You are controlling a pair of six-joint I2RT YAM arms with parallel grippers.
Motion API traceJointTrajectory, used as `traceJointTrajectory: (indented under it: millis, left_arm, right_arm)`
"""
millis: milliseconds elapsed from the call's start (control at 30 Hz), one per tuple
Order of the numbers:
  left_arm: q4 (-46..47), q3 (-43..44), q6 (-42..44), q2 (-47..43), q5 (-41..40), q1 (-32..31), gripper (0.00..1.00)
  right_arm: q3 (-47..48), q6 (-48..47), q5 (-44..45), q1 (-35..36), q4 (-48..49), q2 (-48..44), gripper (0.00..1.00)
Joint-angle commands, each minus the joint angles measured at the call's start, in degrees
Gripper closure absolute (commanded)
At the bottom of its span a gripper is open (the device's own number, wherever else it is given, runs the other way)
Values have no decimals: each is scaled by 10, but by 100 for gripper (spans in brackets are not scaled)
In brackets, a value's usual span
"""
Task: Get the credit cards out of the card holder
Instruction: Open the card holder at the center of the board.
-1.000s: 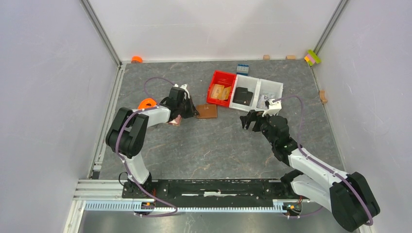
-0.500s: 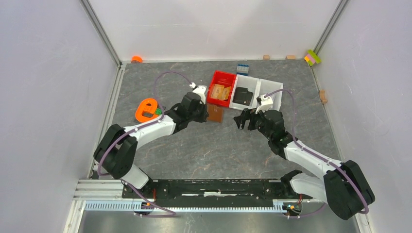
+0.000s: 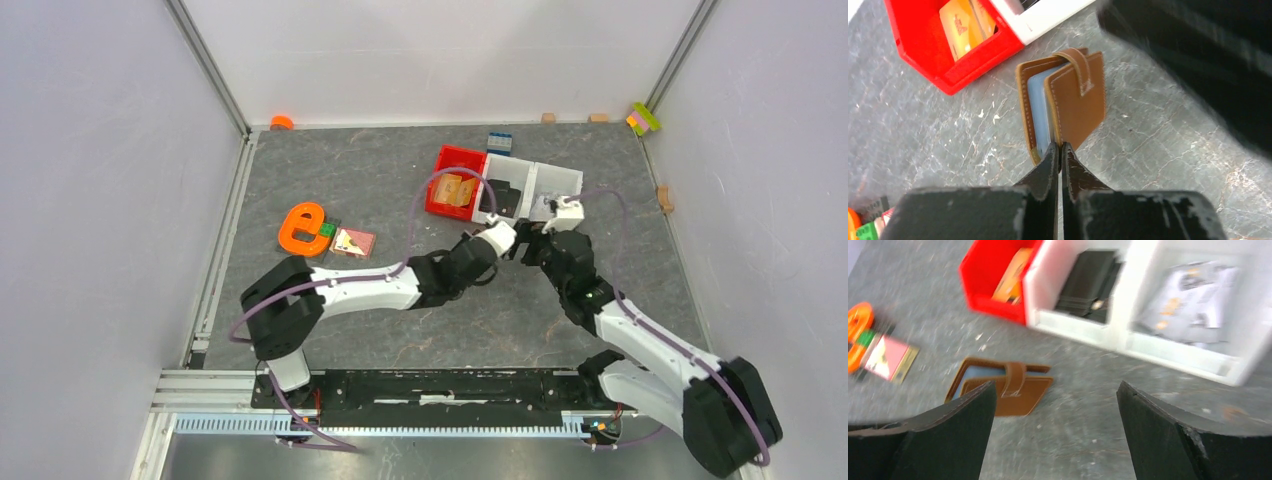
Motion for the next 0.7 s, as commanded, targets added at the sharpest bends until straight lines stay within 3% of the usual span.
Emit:
traceJointTrajectory:
  millis: [0, 133, 300, 500, 667]
  left_arm:
    - [-36, 55, 88, 64, -112, -51, 94]
    - [-62, 86, 94, 99, -134, -74, 90]
    - [-74, 85, 92, 89, -79, -80, 74]
    - [-92, 82, 73, 65, 15, -80, 44]
    - [-80, 57, 44, 15, 61, -67, 33]
  right_arm:
    - [-28, 47, 160, 0, -6, -89, 5]
    - [-55, 84, 245, 0, -25, -149, 2]
    - [-57, 118, 279, -9, -59, -175, 2]
    - [-59, 125, 200, -76, -64, -179, 2]
    - [-42, 114, 86, -114, -61, -135, 2]
